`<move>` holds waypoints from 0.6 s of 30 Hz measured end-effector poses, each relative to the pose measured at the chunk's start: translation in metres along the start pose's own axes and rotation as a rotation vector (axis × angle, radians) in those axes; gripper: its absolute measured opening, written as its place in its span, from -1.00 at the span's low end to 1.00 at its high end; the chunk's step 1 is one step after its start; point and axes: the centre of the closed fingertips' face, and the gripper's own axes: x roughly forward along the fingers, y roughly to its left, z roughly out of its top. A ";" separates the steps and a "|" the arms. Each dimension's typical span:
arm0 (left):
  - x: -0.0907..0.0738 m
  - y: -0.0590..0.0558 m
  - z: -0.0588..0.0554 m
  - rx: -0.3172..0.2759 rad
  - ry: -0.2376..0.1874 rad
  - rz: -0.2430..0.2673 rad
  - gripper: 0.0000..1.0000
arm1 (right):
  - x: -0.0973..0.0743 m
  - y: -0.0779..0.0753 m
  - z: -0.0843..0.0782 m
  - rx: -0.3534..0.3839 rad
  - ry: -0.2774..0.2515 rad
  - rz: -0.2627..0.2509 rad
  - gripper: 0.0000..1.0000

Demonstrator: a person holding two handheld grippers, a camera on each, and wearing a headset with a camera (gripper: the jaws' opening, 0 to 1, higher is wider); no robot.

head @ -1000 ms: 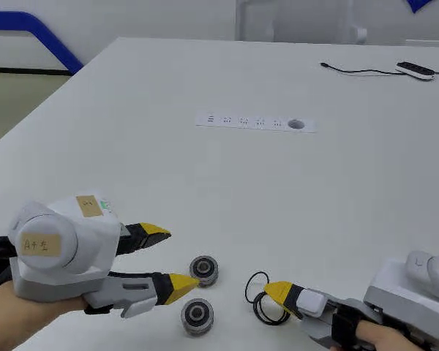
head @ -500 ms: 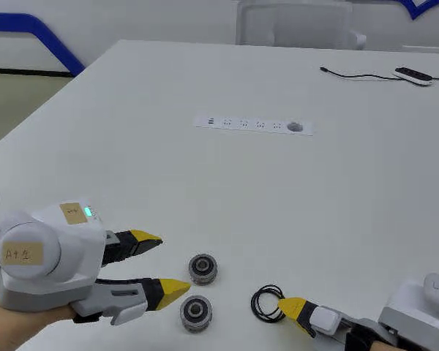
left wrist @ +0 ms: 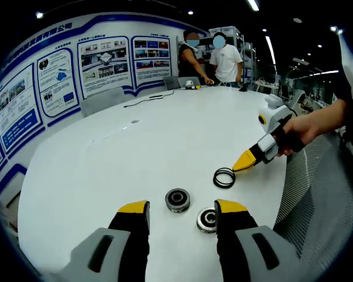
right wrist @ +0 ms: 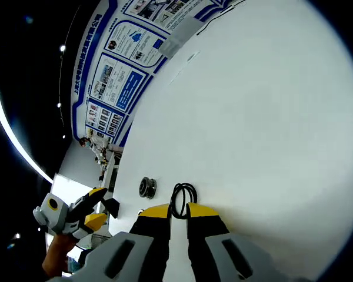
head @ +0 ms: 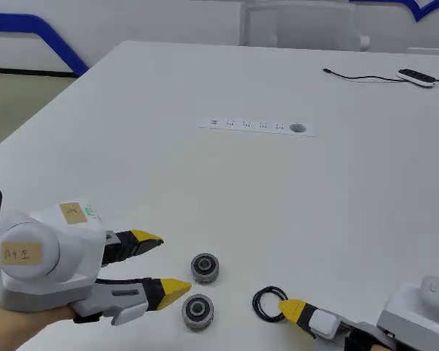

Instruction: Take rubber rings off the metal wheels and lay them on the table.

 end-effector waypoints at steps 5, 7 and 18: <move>-0.001 0.001 -0.001 -0.003 -0.001 0.003 -0.08 | -0.004 -0.005 0.002 -0.033 -0.005 -0.019 -0.76; -0.002 0.003 -0.001 -0.005 -0.007 0.012 -0.08 | -0.006 -0.005 0.004 -0.045 -0.011 -0.021 -0.76; -0.025 0.015 -0.003 -0.069 -0.061 0.068 -0.05 | -0.017 -0.005 0.023 -0.194 -0.062 -0.037 -0.67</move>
